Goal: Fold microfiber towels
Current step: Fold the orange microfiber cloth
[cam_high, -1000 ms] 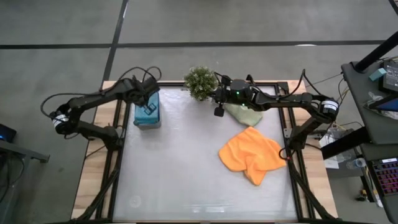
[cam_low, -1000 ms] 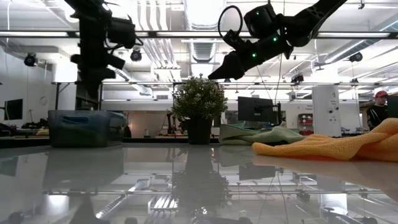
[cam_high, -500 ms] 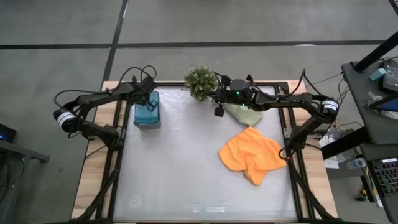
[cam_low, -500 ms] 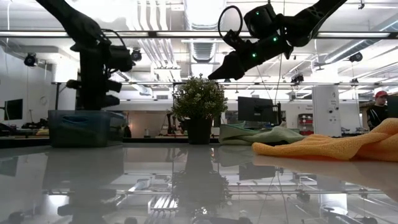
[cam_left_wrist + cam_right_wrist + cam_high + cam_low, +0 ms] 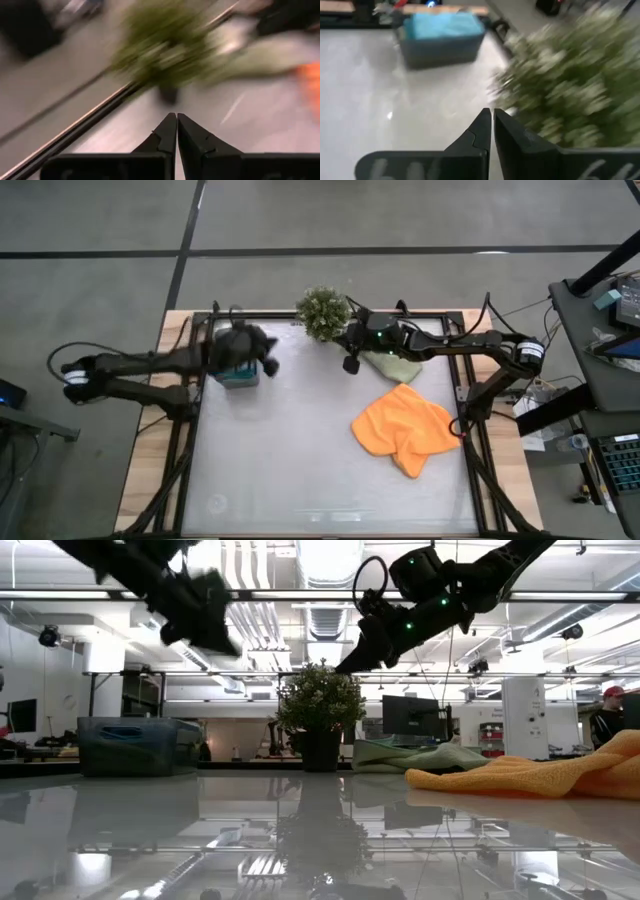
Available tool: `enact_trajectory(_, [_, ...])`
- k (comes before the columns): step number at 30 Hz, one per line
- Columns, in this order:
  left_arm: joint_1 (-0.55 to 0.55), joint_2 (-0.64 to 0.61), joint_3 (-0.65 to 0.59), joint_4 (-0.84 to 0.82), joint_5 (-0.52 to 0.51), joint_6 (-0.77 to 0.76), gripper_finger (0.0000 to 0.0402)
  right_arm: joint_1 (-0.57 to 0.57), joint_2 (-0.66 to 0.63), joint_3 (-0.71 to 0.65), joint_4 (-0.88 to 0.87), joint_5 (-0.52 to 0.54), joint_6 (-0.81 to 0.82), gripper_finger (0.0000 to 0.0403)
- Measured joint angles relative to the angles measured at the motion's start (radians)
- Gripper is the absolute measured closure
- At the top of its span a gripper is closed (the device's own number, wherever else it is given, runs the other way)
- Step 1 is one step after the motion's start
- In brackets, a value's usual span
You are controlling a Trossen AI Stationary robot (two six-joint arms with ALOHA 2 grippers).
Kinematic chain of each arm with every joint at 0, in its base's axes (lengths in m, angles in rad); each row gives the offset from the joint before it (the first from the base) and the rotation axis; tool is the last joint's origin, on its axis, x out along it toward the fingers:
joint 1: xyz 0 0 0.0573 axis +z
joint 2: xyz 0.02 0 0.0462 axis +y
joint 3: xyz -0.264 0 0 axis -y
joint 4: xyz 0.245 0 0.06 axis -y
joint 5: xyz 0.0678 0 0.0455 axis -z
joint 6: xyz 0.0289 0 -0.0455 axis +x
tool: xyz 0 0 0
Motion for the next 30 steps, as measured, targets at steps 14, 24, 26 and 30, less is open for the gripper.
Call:
enact_trajectory(14, [-0.362,-0.004,-0.199,0.437,-0.006,0.076,0.0402,0.193,-0.003,0.115,-0.611,-0.283,0.341,0.0309])
enact_trajectory(24, [-0.364,0.062,-0.202,0.507,-0.008,0.084,0.0402,0.27,0.096,0.28,-1.342,0.14,0.58,0.0311])
enact_trajectory(26, [-0.364,0.076,-0.203,0.538,-0.008,0.129,0.0402,0.272,0.092,0.267,-1.323,0.133,0.58,0.031])
enact_trajectory(30, [-0.364,0.082,-0.196,0.563,-0.008,0.156,0.0402,0.273,0.092,0.243,-1.307,0.105,0.581,0.0293])
